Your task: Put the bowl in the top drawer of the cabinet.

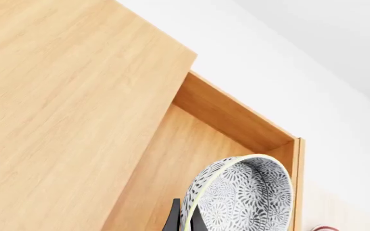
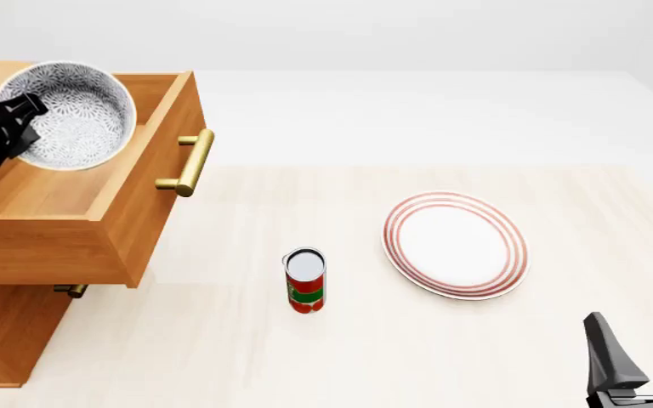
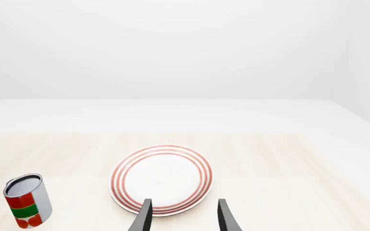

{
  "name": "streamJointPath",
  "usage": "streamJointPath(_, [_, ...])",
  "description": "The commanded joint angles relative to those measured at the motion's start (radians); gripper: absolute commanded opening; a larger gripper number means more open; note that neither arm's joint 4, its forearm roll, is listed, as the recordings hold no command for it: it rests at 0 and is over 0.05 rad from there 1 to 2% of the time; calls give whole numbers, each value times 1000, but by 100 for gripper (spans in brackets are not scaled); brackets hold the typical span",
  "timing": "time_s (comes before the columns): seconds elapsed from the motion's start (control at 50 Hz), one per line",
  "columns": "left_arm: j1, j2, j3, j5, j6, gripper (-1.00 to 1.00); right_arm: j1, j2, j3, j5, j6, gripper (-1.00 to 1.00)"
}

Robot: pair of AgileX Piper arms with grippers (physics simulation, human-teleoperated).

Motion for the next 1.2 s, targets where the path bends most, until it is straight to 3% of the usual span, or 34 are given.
streamJointPath(0.02, [10, 5, 5, 0, 3, -100, 0, 0, 0, 0, -1, 100])
streamJointPath(1.2, [23, 76, 23, -50, 9, -100, 0, 0, 0, 0, -1, 100])
